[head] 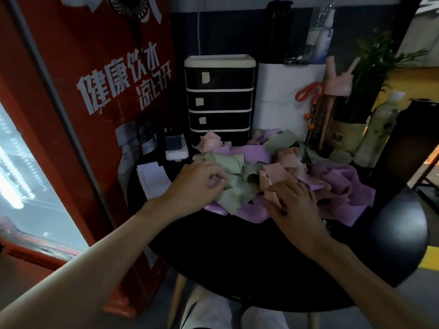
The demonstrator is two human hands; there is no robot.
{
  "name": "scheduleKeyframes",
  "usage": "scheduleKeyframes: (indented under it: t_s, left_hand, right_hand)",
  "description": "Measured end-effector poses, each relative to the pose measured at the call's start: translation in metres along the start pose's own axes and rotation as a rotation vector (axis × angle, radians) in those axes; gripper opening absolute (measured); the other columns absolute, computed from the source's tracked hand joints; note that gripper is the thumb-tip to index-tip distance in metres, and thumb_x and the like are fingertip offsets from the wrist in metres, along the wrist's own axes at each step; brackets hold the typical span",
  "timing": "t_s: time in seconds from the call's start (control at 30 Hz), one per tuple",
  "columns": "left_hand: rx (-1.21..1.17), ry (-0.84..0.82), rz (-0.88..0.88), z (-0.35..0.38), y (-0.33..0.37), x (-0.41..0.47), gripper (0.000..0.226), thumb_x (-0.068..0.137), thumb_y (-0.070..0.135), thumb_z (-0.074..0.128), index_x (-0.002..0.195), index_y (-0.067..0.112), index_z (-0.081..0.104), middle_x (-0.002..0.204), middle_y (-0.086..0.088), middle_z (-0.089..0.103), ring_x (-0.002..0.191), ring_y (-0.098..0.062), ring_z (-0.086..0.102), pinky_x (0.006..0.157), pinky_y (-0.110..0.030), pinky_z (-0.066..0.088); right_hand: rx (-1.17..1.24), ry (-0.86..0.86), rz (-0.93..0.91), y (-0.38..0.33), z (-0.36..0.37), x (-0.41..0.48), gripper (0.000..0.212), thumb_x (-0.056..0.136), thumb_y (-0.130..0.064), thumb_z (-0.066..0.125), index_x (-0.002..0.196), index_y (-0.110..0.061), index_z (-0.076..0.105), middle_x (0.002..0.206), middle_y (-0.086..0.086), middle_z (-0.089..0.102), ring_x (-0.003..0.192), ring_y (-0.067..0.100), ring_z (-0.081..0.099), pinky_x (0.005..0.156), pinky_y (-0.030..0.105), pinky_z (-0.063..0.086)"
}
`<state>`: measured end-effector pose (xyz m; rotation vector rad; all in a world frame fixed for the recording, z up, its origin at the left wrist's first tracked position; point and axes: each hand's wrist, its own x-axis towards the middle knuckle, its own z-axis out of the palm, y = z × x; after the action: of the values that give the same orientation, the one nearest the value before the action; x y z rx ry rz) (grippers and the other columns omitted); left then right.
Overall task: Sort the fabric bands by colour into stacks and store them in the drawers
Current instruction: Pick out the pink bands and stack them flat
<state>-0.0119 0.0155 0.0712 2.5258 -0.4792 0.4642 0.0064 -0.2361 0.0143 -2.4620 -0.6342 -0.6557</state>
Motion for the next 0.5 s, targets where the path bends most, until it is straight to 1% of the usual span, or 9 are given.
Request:
scheduleKeyframes:
  t_s: [0.07,0.13,0.2,0.23,0.27,0.33,0.43,0.5]
  left_hand:
    - [-0.027,-0.025,0.026,0.015,0.019,0.009,0.015,0.091,0.026,0.060,0.092,0.018,0.072,0.091,0.009,0.062,0.092,-0.011,0.054,0.086,-0.039,0.046]
    - [-0.033,-0.052,0.042,0.030,0.036,0.018,0.010,0.091,0.023,0.063,0.091,0.020,0.072,0.093,0.009,0.063,0.095,-0.014,0.056,0.088,-0.041,0.047]
    - [-0.029,-0.058,0.075,0.042,0.049,0.024,0.009,0.087,0.022,0.062,0.088,0.025,0.071,0.094,0.014,0.064,0.095,-0.018,0.059,0.087,-0.043,0.048]
    - [-0.031,-0.063,0.080,0.047,0.054,0.027,0.011,0.085,0.023,0.060,0.086,0.026,0.070,0.093,0.015,0.065,0.094,-0.019,0.060,0.086,-0.043,0.048]
    - [-0.027,-0.067,0.085,0.051,0.058,0.030,0.013,0.082,0.024,0.058,0.085,0.026,0.070,0.094,0.014,0.066,0.094,-0.019,0.061,0.086,-0.043,0.048]
    - [-0.019,-0.088,0.083,0.058,0.062,0.035,0.020,0.080,0.029,0.053,0.086,0.024,0.071,0.096,0.009,0.068,0.095,-0.018,0.062,0.084,-0.043,0.049]
    - [-0.033,-0.128,0.090,0.064,0.062,0.039,0.024,0.081,0.037,0.048,0.087,0.026,0.068,0.094,0.006,0.066,0.092,-0.019,0.061,0.079,-0.044,0.050]
    - [-0.065,-0.111,0.089,0.065,0.064,0.040,0.028,0.079,0.040,0.046,0.088,0.025,0.068,0.093,0.005,0.067,0.091,-0.020,0.062,0.079,-0.045,0.051]
  right_hand:
    - [-0.095,0.021,0.058,0.012,-0.014,-0.004,0.027,0.079,-0.040,0.055,0.101,-0.026,0.062,0.108,-0.001,0.060,0.104,0.027,0.052,0.080,0.038,0.035]
    - [-0.112,-0.008,0.112,0.023,-0.024,-0.010,0.030,0.079,-0.034,0.066,0.107,-0.025,0.064,0.113,0.001,0.060,0.107,0.030,0.050,0.084,0.041,0.034]
    - [-0.092,-0.093,0.149,0.033,-0.033,-0.015,0.042,0.075,-0.028,0.077,0.115,-0.024,0.064,0.117,-0.003,0.057,0.113,0.026,0.045,0.087,0.035,0.027]
    - [-0.108,-0.122,0.132,0.039,-0.035,-0.018,0.046,0.073,-0.029,0.079,0.116,-0.025,0.064,0.118,-0.006,0.056,0.114,0.023,0.043,0.086,0.034,0.024]
    - [-0.133,-0.153,0.108,0.044,-0.036,-0.020,0.046,0.072,-0.030,0.078,0.116,-0.026,0.064,0.118,-0.008,0.054,0.114,0.021,0.042,0.086,0.034,0.024]
    - [-0.178,-0.193,0.072,0.050,-0.037,-0.021,0.040,0.075,-0.033,0.070,0.113,-0.028,0.065,0.117,-0.009,0.053,0.113,0.022,0.043,0.086,0.037,0.029]
    - [-0.178,-0.126,0.041,0.049,-0.040,-0.018,0.025,0.077,-0.037,0.058,0.098,-0.031,0.071,0.106,-0.008,0.057,0.101,0.026,0.052,0.080,0.043,0.040]
    - [-0.147,-0.086,0.043,0.049,-0.041,-0.012,0.025,0.081,-0.044,0.051,0.093,-0.033,0.071,0.102,-0.010,0.058,0.098,0.025,0.054,0.079,0.045,0.043]
